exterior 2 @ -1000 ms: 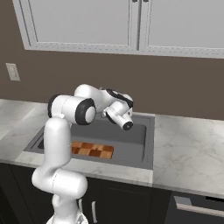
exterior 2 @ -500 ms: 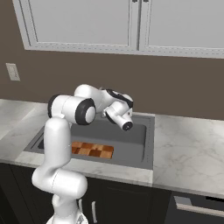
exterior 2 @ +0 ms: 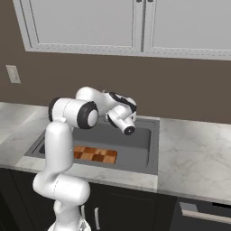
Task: Turn on the sink faucet with hot water and rinse the cutting board for ten seconds, then turn off the faucet. Push the cutting board to reach the water if necessary.
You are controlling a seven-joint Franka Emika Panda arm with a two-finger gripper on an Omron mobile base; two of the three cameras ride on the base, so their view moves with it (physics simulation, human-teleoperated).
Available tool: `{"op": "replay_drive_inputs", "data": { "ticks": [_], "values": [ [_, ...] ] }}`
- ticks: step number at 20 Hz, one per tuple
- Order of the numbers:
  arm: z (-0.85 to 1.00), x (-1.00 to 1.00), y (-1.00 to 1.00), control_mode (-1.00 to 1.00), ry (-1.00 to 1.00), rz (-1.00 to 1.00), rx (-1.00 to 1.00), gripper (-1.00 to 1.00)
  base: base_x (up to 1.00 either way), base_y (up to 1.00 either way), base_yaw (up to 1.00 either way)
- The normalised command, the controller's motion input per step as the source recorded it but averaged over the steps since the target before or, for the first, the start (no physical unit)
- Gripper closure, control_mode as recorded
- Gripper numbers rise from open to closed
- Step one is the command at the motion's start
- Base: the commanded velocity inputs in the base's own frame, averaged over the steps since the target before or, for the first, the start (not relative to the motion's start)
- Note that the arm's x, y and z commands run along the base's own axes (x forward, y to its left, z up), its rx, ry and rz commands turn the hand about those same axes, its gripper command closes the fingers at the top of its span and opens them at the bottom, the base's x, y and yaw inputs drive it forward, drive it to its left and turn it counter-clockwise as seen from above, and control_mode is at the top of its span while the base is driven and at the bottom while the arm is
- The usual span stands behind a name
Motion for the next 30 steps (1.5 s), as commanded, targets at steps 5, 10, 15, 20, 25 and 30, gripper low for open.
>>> {"op": "replay_drive_inputs", "data": {
  "ticks": [5,10,15,20,25,30],
  "values": [
    [-0.04,0.00,0.00,-1.00,0.00,-0.04,0.00,-1.00,0.00,0.00,0.00],
    [0.00,0.00,0.00,-1.00,0.00,-0.02,0.00,-1.00,0.00,0.00,0.00],
    [-0.01,0.01,0.00,-1.00,0.00,0.00,0.00,-1.00,0.00,0.00,0.00],
    [-0.06,0.04,0.00,-1.00,0.00,-0.01,0.00,-1.00,0.00,0.00,0.00],
    [-0.07,0.14,0.00,-1.00,0.00,-0.03,0.00,-1.00,0.00,0.00,0.00],
    [-0.06,0.17,0.02,-1.00,0.00,-0.04,0.00,-1.00,0.00,0.00,0.00]
  ]
}}
